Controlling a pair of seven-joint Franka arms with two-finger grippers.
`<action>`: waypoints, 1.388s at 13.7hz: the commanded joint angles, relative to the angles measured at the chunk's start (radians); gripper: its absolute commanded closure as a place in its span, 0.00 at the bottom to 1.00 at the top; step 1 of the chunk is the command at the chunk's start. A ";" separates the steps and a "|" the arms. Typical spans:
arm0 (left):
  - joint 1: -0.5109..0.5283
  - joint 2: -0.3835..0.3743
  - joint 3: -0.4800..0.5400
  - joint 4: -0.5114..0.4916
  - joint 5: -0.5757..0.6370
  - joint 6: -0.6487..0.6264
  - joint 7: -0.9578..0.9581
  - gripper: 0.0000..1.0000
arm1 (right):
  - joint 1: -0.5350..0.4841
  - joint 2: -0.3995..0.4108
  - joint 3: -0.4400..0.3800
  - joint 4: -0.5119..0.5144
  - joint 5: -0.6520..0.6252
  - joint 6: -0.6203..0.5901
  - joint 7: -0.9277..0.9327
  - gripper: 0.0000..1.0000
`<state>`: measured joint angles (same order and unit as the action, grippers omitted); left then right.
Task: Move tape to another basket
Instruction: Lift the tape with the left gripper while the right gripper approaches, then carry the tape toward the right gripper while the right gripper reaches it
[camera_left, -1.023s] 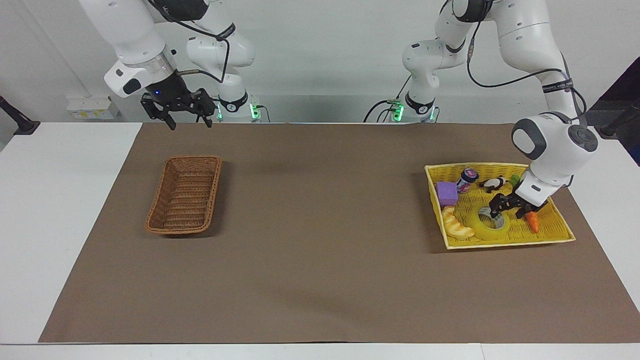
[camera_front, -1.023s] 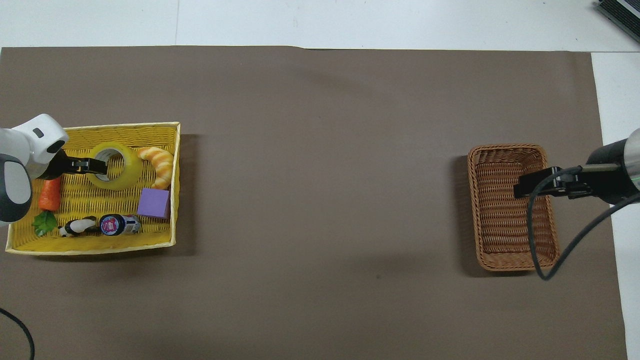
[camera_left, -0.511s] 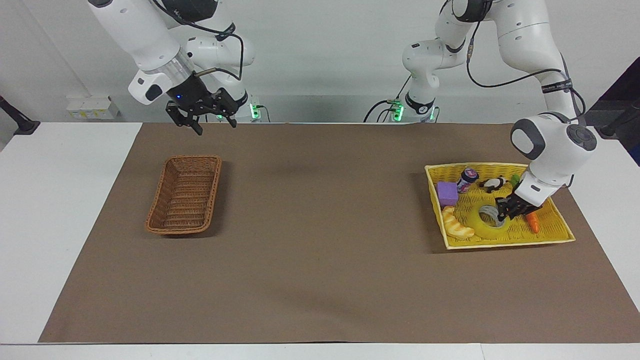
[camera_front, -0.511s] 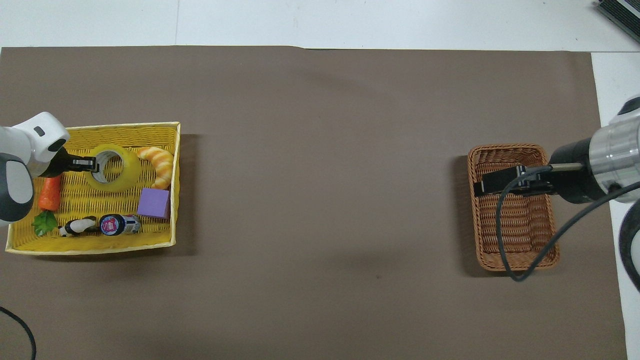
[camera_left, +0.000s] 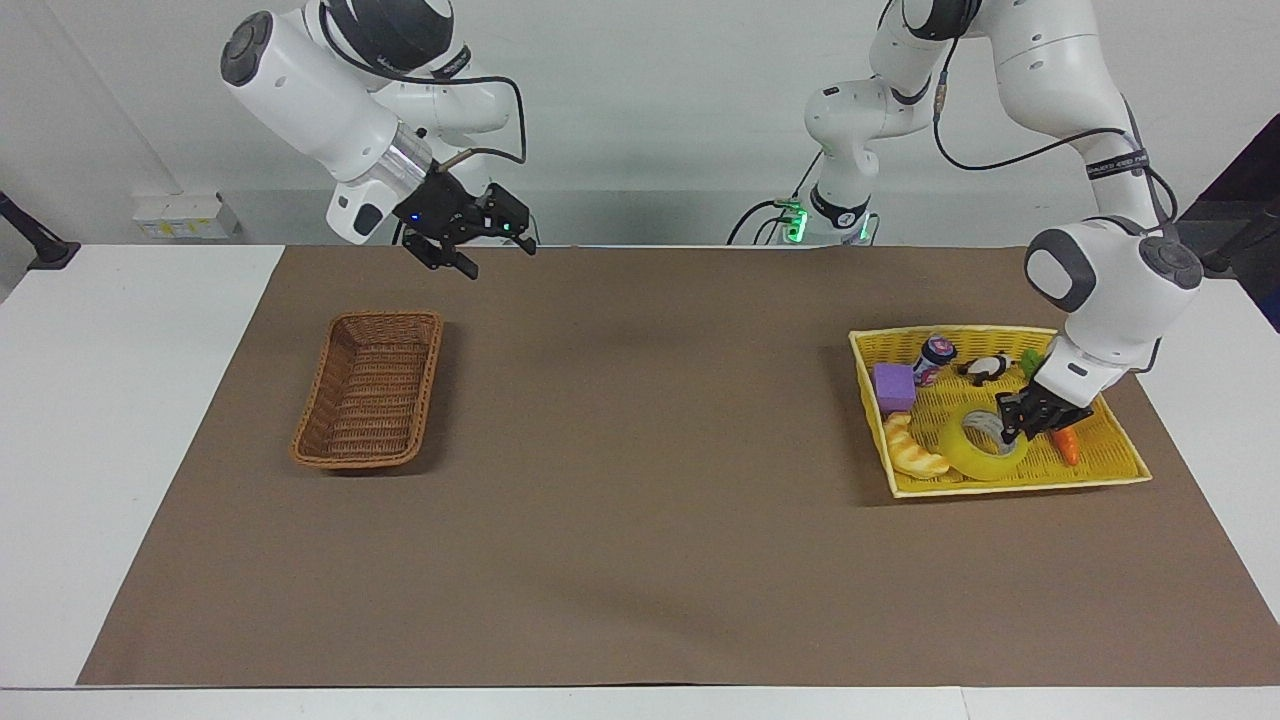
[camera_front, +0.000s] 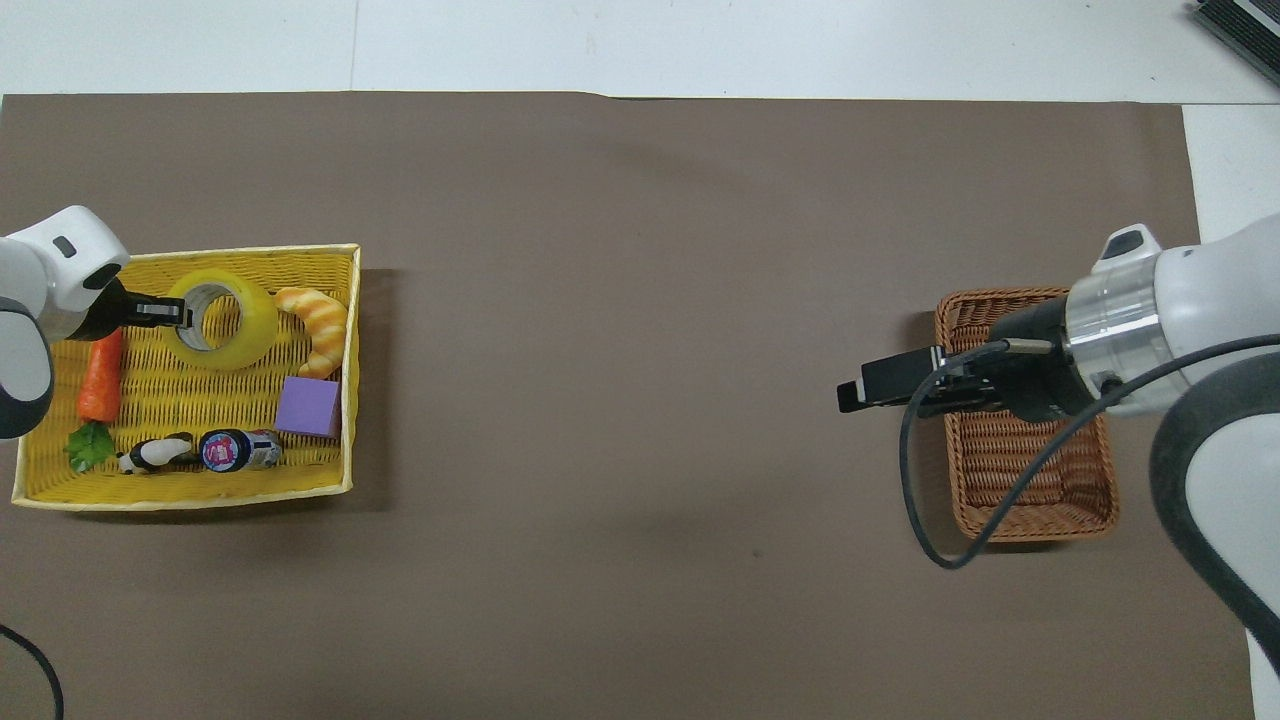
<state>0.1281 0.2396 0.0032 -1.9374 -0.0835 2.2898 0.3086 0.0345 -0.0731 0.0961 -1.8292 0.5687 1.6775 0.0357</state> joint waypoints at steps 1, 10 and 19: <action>-0.048 -0.062 0.008 0.037 -0.018 -0.107 0.000 1.00 | 0.027 0.015 -0.001 -0.021 0.050 0.024 -0.026 0.00; -0.369 -0.114 0.005 0.000 -0.209 -0.138 -0.328 1.00 | 0.197 0.072 -0.001 -0.083 0.141 0.264 -0.028 0.00; -0.547 -0.157 0.005 -0.083 -0.527 -0.034 -0.336 1.00 | 0.249 0.159 -0.001 -0.108 0.255 0.421 -0.022 0.00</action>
<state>-0.3795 0.1387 -0.0104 -1.9504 -0.5614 2.1900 -0.0210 0.2823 0.0644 0.0919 -1.9298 0.7807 2.0678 0.0355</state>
